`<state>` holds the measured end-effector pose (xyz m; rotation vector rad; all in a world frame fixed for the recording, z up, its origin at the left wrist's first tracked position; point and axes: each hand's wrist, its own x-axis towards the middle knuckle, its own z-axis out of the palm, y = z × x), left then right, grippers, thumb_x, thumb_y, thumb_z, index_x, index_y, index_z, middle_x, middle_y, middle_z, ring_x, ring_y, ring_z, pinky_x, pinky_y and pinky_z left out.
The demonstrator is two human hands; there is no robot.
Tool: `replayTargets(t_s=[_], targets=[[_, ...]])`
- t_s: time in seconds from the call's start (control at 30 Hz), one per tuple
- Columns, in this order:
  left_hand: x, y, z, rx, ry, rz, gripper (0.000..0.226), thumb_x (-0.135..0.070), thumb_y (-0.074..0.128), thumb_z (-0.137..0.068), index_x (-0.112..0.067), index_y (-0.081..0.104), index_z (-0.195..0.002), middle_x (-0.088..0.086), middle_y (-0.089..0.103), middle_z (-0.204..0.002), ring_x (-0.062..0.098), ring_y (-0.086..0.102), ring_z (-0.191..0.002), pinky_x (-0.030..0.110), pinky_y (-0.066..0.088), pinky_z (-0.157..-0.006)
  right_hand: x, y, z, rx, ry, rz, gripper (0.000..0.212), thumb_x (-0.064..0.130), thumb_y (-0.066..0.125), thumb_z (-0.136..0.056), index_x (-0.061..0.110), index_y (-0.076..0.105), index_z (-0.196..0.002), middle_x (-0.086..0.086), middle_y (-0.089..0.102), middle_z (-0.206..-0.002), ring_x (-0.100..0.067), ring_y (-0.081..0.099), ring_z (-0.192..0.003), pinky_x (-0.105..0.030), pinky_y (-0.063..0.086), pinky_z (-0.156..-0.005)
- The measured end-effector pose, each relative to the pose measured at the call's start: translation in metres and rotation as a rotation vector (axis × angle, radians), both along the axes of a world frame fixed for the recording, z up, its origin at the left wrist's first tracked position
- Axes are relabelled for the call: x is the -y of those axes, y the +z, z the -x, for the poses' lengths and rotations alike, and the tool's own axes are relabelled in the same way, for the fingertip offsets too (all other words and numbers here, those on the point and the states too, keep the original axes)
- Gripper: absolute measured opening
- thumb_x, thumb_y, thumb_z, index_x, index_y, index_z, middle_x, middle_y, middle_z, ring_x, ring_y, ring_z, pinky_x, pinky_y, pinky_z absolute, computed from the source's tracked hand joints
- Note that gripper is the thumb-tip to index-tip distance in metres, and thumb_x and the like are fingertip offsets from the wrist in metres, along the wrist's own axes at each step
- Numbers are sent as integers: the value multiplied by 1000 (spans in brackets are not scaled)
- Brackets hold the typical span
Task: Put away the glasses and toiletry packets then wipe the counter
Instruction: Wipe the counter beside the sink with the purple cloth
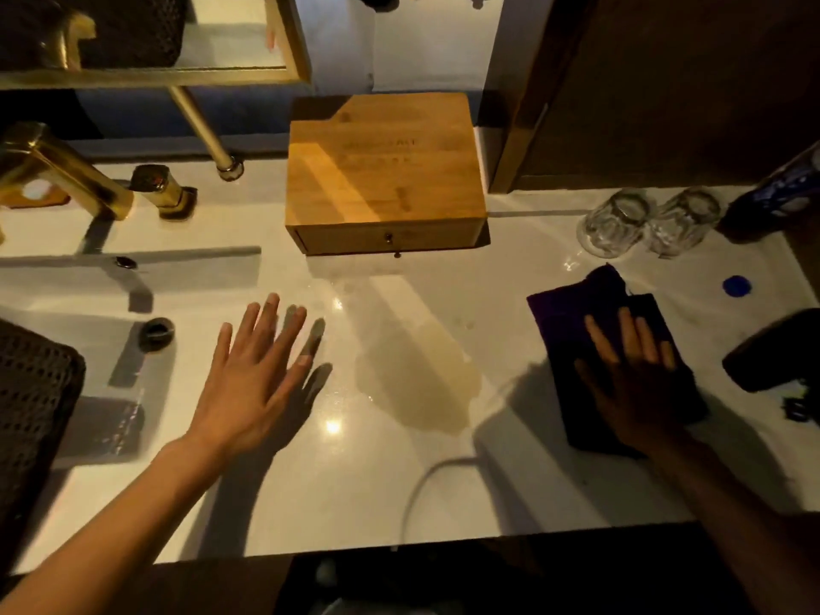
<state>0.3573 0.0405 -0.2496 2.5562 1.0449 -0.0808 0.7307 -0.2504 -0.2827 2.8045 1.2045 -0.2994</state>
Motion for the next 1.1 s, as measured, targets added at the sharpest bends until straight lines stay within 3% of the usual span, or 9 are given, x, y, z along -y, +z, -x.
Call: replayTargets(t_s=[0.2,0.33,0.57,0.83,1.1], targets=[[92,-27,90,-160,119,90,64,-73,5,-96,-53,-6,-156,-16,-24,-166,14,-21,-156,56,-2,-126,-4,-10,3,9,-79,-104,63,59,18,-99,33,28,-155,-17,22,-163,-36,22,-150,-60,16,-119],[105,-39,92,-246,149,-30,66,-66,9,-99,-43,-1,-160,-5,-14,-170,24,-10,-158,58,3,-126,-7,-16,-1,-46,-153,-86,68,64,7,-94,38,11,-157,-12,10,-166,-32,10,-153,-59,10,-121],[104,-56,95,-197,145,-138,64,-64,15,-100,-44,1,-160,-4,-7,-171,25,1,-159,57,6,-126,-9,-23,59,0,-283,-84,72,69,3,-90,41,2,-156,-11,3,-167,-31,4,-153,-57,5,-121],[107,-54,90,-133,194,-117,64,-70,10,-98,-51,-7,-157,-8,-15,-170,23,-11,-158,56,0,-126,-10,-17,173,12,-385,-135,68,60,19,-93,36,17,-156,-15,9,-166,-36,9,-152,-61,7,-120],[105,-63,90,-145,228,-167,70,-73,14,-97,-46,-5,-159,-3,-9,-171,26,-8,-158,63,0,-123,-52,-16,170,-5,-377,-123,69,60,15,-92,38,9,-157,-12,2,-167,-34,1,-153,-62,3,-119]])
